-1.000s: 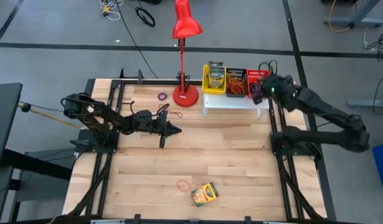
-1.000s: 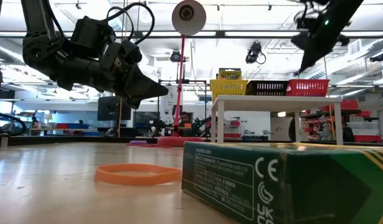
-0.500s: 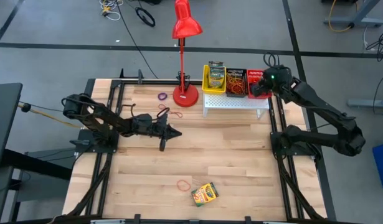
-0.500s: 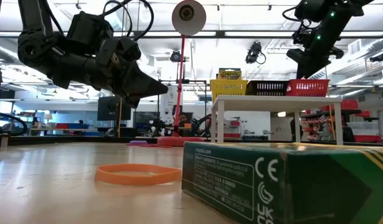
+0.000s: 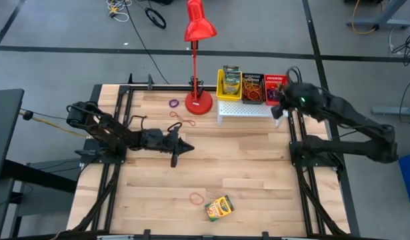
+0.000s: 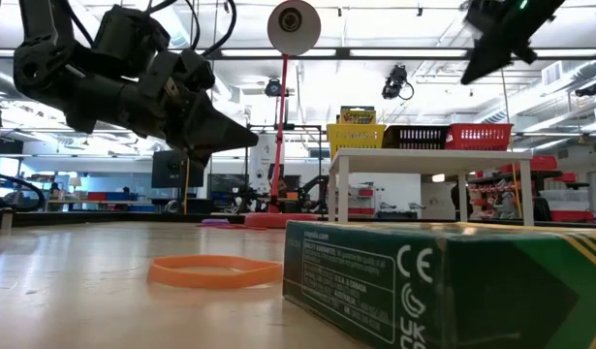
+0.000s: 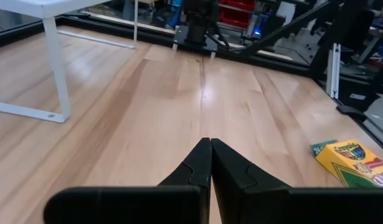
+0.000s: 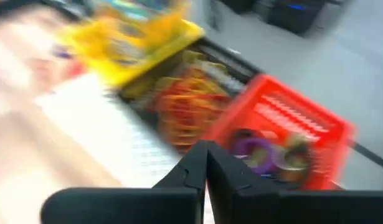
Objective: Pick & Place Office Desk Supplies
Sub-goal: Put the orange rubber band into the black bin on the shelf
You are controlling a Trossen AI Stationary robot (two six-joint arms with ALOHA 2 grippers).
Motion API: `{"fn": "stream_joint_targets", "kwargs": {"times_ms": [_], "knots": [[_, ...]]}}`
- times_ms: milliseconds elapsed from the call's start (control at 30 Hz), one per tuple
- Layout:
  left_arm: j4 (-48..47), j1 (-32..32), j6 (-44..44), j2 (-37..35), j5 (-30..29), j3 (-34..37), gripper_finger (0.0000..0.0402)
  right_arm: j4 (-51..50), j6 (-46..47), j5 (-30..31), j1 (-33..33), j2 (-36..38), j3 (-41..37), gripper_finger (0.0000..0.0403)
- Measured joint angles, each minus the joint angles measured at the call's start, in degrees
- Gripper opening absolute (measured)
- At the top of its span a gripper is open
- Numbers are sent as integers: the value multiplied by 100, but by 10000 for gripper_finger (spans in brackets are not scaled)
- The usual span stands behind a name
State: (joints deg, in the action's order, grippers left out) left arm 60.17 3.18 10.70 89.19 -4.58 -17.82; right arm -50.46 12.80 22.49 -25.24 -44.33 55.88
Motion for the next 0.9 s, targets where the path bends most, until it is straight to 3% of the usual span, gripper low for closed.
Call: {"fn": "stream_joint_targets", "kwargs": {"times_ms": [200,467,667,900], "knots": [[-3,155,-11,0,-96,0,11,-58,1126,568,2128,82,0,5],[-1,175,44,0,-98,0,11,631,2230,1521,4803,-922,0,4],[3,172,42,0,-98,0,11,1200,3202,1430,5833,-2120,-2,2],[3,172,35,0,-98,0,11,1788,4917,339,6278,-3495,16,2]]}}
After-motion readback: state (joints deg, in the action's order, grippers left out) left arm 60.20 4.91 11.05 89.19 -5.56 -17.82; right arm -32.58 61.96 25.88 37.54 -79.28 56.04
